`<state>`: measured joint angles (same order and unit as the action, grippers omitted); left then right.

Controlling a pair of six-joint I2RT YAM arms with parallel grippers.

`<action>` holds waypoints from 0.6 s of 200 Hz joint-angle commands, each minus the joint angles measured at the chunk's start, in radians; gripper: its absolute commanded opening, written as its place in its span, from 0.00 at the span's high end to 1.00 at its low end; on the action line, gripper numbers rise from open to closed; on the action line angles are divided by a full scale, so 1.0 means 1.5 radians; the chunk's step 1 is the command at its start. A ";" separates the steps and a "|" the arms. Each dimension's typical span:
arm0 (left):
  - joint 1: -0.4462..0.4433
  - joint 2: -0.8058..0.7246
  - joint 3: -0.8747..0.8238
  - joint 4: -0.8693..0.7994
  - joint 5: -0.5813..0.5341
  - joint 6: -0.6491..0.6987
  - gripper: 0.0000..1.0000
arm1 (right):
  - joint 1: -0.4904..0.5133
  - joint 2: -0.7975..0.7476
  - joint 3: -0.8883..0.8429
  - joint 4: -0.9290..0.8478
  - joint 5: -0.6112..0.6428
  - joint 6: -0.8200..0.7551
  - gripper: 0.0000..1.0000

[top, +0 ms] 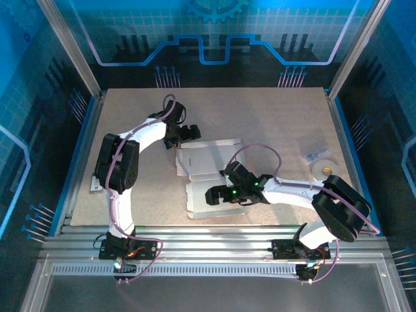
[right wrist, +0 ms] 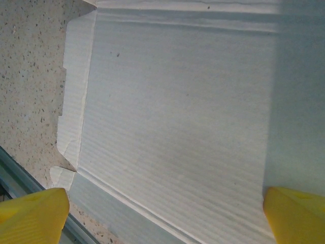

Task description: Fold the paper box

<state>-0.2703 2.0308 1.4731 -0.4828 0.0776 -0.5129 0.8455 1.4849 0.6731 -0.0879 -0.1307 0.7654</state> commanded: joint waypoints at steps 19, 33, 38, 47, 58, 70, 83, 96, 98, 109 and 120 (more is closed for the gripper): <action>0.003 0.026 0.032 -0.011 0.046 0.031 0.01 | 0.007 -0.005 -0.014 -0.037 0.019 -0.007 0.00; 0.003 0.027 0.033 -0.005 0.064 0.035 0.01 | 0.007 -0.004 -0.014 -0.036 0.019 -0.005 0.00; 0.004 0.027 0.033 -0.003 0.071 0.037 0.01 | 0.007 -0.003 -0.015 -0.035 0.019 -0.005 0.00; 0.003 0.026 0.036 0.000 0.082 0.041 0.01 | 0.006 -0.003 -0.015 -0.034 0.019 -0.006 0.00; 0.003 0.024 0.037 0.001 0.091 0.043 0.01 | 0.007 0.000 -0.015 -0.034 0.019 -0.005 0.00; 0.003 0.021 0.039 0.004 0.100 0.044 0.01 | 0.007 0.002 -0.015 -0.034 0.019 -0.007 0.00; 0.003 0.018 0.039 0.007 0.114 0.042 0.01 | 0.006 0.005 -0.015 -0.031 0.018 -0.004 0.00; 0.003 0.018 0.040 0.008 0.127 0.039 0.01 | 0.007 0.006 -0.016 -0.029 0.017 -0.004 0.00; 0.003 0.017 0.040 0.008 0.129 0.039 0.01 | 0.007 0.007 -0.016 -0.029 0.017 -0.003 0.00; 0.003 0.014 0.039 0.011 0.136 0.035 0.01 | 0.007 0.008 -0.016 -0.029 0.017 -0.003 0.00; 0.002 0.010 0.038 0.015 0.144 0.031 0.01 | 0.007 0.009 -0.017 -0.028 0.017 -0.003 0.00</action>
<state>-0.2703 2.0529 1.5032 -0.4732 0.2279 -0.4686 0.8455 1.4849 0.6727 -0.0887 -0.1272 0.7628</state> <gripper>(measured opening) 0.995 0.999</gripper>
